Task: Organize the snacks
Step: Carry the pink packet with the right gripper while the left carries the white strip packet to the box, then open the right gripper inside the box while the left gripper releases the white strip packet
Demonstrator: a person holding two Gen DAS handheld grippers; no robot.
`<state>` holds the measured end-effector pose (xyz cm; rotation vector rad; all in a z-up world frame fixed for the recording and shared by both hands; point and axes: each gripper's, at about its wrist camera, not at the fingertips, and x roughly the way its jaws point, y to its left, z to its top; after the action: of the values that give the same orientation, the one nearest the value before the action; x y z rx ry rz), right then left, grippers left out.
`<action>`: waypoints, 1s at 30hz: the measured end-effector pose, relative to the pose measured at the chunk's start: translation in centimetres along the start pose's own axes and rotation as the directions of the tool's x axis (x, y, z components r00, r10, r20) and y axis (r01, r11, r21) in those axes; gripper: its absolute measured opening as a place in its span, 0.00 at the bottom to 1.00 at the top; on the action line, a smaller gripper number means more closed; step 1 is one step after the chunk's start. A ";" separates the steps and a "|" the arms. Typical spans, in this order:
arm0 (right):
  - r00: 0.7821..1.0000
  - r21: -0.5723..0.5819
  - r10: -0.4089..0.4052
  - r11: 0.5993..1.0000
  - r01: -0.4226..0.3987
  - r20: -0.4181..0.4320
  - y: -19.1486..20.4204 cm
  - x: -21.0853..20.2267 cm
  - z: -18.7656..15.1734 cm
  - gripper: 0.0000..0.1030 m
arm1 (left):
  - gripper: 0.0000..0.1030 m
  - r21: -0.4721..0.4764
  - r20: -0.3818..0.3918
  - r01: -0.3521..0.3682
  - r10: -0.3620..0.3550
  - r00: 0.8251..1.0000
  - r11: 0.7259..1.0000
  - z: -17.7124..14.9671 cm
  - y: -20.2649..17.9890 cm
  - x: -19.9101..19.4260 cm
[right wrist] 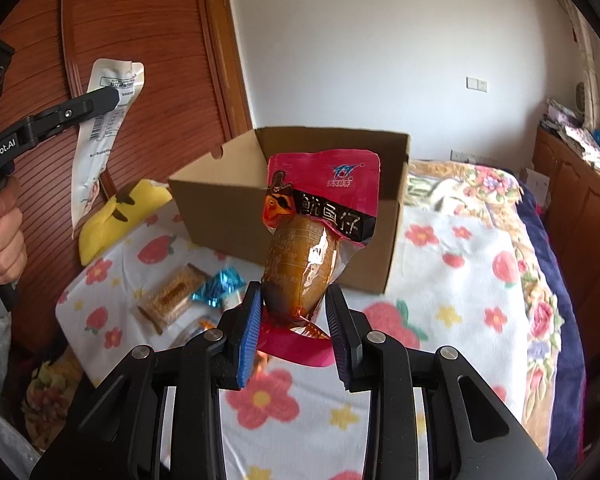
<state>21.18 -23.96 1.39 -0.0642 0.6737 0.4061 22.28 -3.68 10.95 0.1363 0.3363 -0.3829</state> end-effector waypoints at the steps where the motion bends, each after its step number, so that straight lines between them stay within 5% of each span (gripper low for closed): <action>1: 1.000 -0.007 0.003 1.000 -0.003 0.005 0.0 0.3 0.6 0.30 | 0.24 0.001 0.004 -0.005 0.005 1.000 1.000 0.5 0.2 0.4; 14: 0.997 -0.056 0.047 0.997 -0.043 0.056 -1.4 5.6 7.3 0.30 | 0.24 -0.042 0.045 -0.011 0.013 0.999 0.999 3.8 2.8 6.8; 30: 0.997 -0.041 0.052 0.998 -0.050 0.053 -4.2 12.4 9.7 0.30 | 0.24 -0.082 -0.010 0.009 -0.009 1.000 0.997 3.0 4.9 14.4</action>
<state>37.37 -21.75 1.02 -0.0735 0.6147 0.4691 37.67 -4.66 9.13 0.0565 0.3627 -0.3768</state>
